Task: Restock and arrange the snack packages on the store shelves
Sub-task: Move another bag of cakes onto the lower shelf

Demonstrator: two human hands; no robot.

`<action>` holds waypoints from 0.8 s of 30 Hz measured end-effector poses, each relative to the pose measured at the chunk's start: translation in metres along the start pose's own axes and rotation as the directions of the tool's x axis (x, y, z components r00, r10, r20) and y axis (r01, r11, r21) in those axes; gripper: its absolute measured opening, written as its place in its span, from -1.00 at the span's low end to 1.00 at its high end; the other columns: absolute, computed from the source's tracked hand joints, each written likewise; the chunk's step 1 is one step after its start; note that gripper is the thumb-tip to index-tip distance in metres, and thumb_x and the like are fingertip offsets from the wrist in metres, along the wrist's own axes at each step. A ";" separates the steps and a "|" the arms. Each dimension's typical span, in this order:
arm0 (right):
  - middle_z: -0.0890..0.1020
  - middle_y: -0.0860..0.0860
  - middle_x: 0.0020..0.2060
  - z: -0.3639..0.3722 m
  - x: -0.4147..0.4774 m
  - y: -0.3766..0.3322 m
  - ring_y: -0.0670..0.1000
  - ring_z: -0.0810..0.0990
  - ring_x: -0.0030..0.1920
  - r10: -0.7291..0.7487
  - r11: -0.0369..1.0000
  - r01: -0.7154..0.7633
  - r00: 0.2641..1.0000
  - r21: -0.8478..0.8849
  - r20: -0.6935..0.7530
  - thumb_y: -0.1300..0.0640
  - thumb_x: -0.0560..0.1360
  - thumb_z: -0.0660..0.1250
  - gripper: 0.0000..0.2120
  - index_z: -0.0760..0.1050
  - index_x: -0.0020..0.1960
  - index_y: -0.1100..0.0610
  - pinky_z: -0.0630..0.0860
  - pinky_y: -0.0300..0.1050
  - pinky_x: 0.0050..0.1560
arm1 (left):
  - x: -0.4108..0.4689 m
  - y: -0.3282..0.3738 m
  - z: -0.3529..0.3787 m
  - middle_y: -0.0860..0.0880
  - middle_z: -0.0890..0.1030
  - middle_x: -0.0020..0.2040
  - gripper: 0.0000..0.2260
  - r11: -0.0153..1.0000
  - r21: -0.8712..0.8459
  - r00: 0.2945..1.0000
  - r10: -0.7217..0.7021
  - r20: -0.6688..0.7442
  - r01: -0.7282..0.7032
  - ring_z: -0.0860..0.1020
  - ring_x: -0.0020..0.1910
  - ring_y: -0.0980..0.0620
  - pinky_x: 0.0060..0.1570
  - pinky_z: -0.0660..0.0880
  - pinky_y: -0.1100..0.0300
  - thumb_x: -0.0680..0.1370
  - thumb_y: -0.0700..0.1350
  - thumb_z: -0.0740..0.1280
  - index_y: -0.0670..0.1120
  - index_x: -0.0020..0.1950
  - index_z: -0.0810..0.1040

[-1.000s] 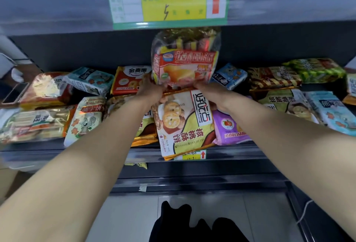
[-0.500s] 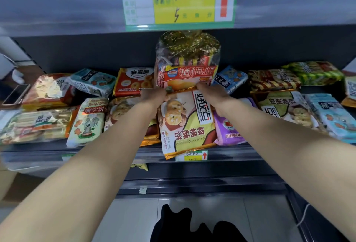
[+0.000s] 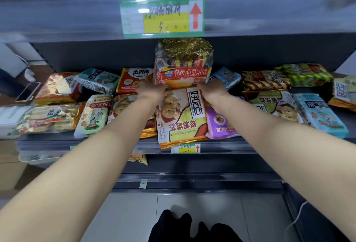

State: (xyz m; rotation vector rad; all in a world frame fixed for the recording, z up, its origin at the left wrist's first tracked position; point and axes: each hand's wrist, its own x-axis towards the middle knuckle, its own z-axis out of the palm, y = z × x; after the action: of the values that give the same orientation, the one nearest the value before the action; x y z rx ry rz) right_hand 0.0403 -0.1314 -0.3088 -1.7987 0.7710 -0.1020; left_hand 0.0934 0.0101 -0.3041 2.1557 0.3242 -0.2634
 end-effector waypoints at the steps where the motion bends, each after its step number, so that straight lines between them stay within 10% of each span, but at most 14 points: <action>1: 0.64 0.18 -0.02 -0.003 -0.004 -0.002 0.12 0.60 -0.10 -0.023 1.000 0.023 1.000 -0.017 0.003 0.10 0.55 0.23 -0.76 0.36 -0.28 0.11 0.50 -0.07 -0.20 | -0.008 0.005 -0.002 -0.14 0.50 0.25 -0.59 0.999 0.031 0.999 0.043 -0.011 -0.042 0.50 0.21 -0.13 -0.01 0.43 0.13 0.57 -0.06 0.26 -0.22 0.36 0.36; 6: 0.64 0.17 0.06 -0.016 -0.022 -0.006 0.17 0.61 0.07 -0.137 0.975 0.153 0.985 -0.160 0.108 0.06 0.56 0.26 -0.74 0.55 0.07 0.25 0.53 0.06 0.14 | -0.045 0.013 -0.003 -0.15 0.57 0.10 -0.72 0.971 0.123 0.979 0.199 0.045 -0.203 0.55 0.03 -0.10 -0.16 0.43 0.22 0.54 -0.13 0.28 -0.23 0.20 0.48; 14: 0.65 0.16 0.02 -0.044 -0.072 -0.020 0.14 0.60 0.05 -0.219 0.949 0.249 0.962 -0.192 0.165 0.09 0.53 0.29 -0.74 0.58 0.06 0.27 0.52 -0.04 0.02 | -0.106 0.023 -0.019 0.02 0.49 -0.26 -0.86 0.956 -0.079 0.942 0.294 0.164 -0.284 0.47 -0.12 -0.02 -0.32 0.38 0.24 0.55 -0.21 0.28 -0.08 -0.21 0.46; 24: 0.58 0.06 0.18 -0.088 -0.170 -0.032 0.03 0.53 0.16 -0.351 0.894 0.323 0.936 -0.312 -0.038 0.05 0.53 0.29 -0.64 0.48 0.29 0.16 0.38 -0.20 0.02 | -0.177 0.043 -0.053 -0.03 0.54 0.10 -0.70 0.768 -0.056 0.718 0.620 0.317 -0.638 0.49 0.04 0.03 -0.01 0.44 0.18 0.52 -0.10 0.31 -0.12 0.24 0.48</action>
State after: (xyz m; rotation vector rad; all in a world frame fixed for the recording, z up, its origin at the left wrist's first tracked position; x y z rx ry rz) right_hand -0.1166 -0.1055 -0.1971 -2.2237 0.5509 -0.3144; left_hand -0.0553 0.0067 -0.1869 2.0975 -0.6201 -0.2182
